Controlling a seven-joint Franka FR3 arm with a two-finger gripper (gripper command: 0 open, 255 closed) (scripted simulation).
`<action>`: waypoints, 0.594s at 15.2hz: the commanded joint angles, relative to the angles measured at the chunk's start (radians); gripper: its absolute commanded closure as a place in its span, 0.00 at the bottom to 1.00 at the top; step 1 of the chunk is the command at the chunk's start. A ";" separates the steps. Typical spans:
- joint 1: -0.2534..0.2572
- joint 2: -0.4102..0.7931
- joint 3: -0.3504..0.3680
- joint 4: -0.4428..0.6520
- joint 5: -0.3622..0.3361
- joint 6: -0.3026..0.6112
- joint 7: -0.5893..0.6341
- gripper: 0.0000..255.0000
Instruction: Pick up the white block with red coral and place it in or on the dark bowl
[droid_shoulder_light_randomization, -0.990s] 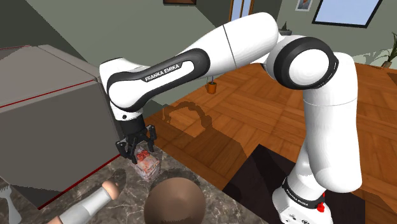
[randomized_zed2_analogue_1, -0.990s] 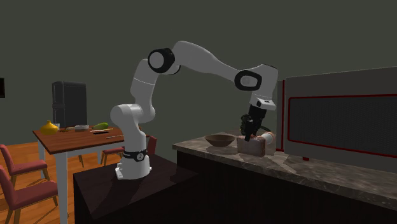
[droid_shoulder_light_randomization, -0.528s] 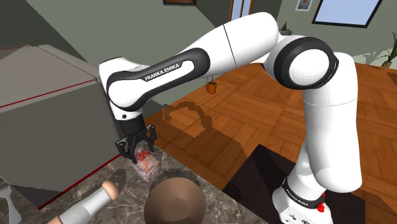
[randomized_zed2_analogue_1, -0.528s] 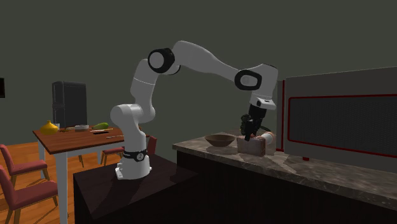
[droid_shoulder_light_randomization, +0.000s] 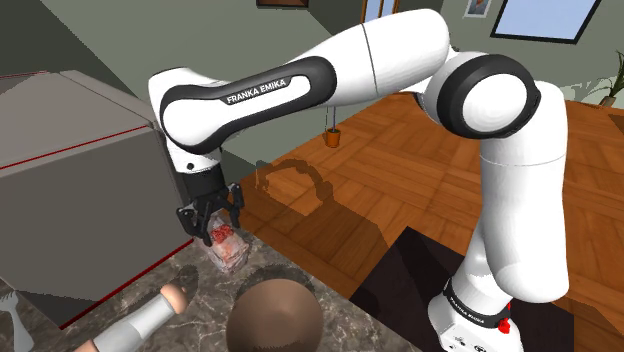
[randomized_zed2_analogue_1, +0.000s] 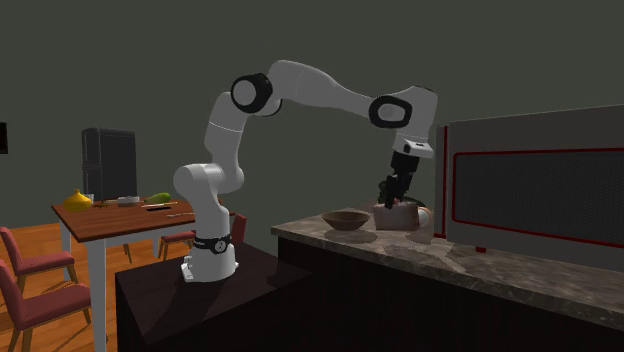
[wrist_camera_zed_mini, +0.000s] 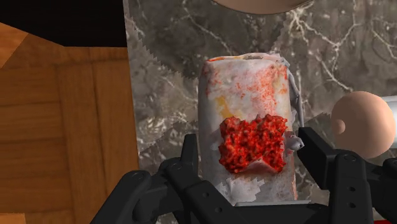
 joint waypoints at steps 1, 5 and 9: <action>0.000 -0.007 0.001 0.020 0.002 -0.026 0.002 1.00; 0.000 -0.015 0.003 0.063 0.003 -0.076 0.008 1.00; 0.001 -0.019 0.004 0.111 0.004 -0.127 0.015 1.00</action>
